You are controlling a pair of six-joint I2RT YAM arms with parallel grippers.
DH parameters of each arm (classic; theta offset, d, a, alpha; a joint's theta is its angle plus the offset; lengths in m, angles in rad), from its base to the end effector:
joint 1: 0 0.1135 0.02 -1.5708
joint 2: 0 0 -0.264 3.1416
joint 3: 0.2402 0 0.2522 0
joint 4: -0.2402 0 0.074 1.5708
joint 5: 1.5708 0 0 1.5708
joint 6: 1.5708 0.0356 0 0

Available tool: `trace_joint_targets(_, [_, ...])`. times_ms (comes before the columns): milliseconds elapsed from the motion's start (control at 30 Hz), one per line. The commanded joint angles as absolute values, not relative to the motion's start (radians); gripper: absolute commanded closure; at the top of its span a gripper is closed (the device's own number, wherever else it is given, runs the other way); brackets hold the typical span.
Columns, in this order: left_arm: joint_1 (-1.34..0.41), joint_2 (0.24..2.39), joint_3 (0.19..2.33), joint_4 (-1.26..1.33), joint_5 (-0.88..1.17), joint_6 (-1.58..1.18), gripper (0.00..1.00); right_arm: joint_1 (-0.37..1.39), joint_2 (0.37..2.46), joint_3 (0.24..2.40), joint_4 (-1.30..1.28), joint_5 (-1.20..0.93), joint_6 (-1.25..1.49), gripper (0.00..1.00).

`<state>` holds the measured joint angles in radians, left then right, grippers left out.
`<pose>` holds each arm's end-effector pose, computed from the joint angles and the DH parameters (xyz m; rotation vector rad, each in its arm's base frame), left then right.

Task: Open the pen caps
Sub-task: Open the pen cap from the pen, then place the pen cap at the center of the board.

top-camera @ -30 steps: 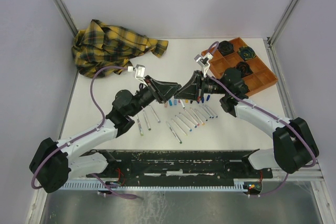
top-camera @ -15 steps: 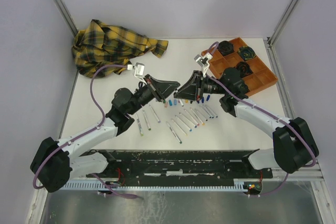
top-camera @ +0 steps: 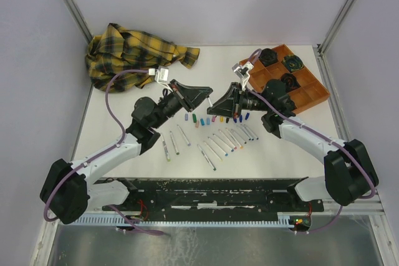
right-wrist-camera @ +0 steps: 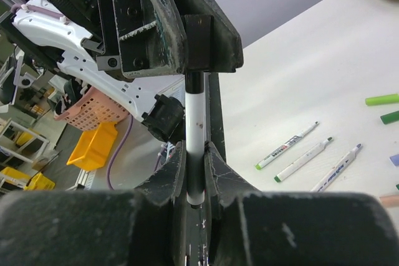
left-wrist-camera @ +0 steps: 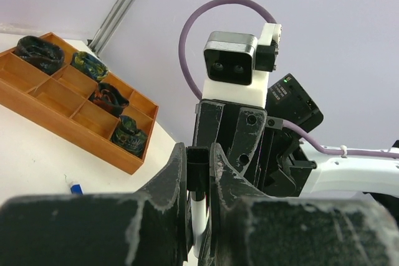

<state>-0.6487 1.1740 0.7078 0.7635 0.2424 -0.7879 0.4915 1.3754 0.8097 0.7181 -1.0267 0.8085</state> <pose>0.2080 -0.1685 0.3323 0.1322 1.4075 -1.3693 0.2493 0.1680 0.3059 -0.7274 1.6168 1.7100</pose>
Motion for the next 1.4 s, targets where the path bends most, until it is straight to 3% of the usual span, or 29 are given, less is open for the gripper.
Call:
trace_joint_targets(0, [-0.613,1.19,0.777,0.825,0.233,-0.801,0.97,0.512,1.367,0.855,0.715,-1.061,0.795,1.0])
trace_joint_targets(367, [-0.366,1.331,1.166,0.782,0.257,-0.804,0.97,0.524,1.404,0.891,0.575,-1.063,0.731,1.0])
trace_joint_targets(500, [-0.357,1.333,1.151,0.781,0.253,-0.818,0.97,0.523,1.377,0.923,0.395,-1.028,0.602,1.0])
trace_joint_targets(700, [-0.361,1.328,0.979,0.832,0.254,-0.891,0.97,0.481,1.342,1.08,-0.159,-0.796,0.155,1.0])
trace_joint_targets(900, [-0.44,1.373,0.848,0.836,0.199,-0.917,0.97,0.408,1.346,1.15,-0.432,-0.473,0.021,0.99])
trace_joint_targets(1067, [-0.587,1.45,0.848,0.742,0.094,-0.862,0.97,0.385,1.258,1.032,-0.503,-0.117,-0.01,0.97])
trace_joint_targets(1367, [-0.763,1.71,1.008,0.59,0.007,-0.921,0.97,0.141,1.37,0.985,-0.613,-0.264,-0.107,0.97])
